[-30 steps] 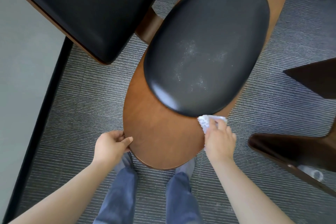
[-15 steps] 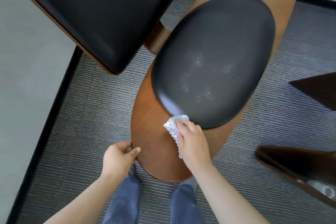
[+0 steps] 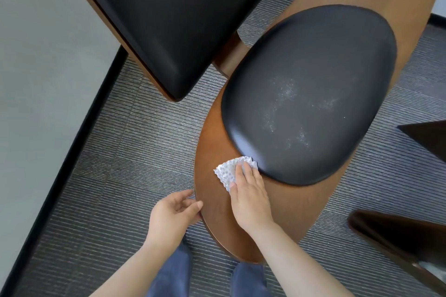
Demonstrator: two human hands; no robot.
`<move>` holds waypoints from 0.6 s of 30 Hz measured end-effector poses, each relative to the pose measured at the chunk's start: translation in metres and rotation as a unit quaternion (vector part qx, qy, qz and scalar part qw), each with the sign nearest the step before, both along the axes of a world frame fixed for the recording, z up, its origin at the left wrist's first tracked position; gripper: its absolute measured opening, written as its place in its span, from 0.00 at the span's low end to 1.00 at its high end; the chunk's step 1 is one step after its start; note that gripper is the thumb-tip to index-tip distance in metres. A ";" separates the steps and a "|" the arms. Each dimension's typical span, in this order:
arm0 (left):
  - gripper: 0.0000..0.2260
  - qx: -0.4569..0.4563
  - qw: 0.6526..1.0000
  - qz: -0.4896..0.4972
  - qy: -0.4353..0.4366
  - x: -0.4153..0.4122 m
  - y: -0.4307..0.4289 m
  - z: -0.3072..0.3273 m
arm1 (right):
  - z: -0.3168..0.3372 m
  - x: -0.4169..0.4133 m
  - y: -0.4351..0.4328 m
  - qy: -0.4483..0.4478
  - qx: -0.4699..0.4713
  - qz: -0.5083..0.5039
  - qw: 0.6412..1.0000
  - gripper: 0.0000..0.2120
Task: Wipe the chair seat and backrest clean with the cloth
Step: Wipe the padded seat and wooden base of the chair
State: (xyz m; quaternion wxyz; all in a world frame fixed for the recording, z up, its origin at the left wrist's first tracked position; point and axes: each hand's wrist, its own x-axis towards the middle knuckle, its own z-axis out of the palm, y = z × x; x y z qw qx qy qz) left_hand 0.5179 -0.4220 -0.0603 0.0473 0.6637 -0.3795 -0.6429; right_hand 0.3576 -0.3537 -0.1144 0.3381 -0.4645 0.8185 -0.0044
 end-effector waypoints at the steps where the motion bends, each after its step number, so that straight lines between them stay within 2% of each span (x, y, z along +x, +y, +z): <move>1: 0.18 0.002 1.000 -0.007 0.005 0.001 -0.002 -0.002 | -0.001 0.001 -0.004 0.000 0.003 0.000 1.000 0.30; 4: 0.18 0.002 1.000 -0.024 0.019 0.005 -0.006 -0.007 | -0.006 0.004 -0.018 -0.008 -0.002 -0.006 1.000 0.31; 8: 0.14 -0.004 0.999 -0.028 0.025 0.010 -0.011 -0.012 | -0.013 0.002 -0.042 -0.043 -0.027 0.001 0.999 0.25; 13: 0.11 -0.030 0.999 -0.034 0.006 0.011 -0.029 -0.023 | -0.031 -0.006 -0.085 -0.068 -0.044 0.040 0.996 0.25; 18: 0.10 -0.056 0.998 -0.019 -0.009 0.011 -0.051 -0.035 | -0.058 -0.009 -0.134 -0.046 -0.059 0.056 0.996 0.26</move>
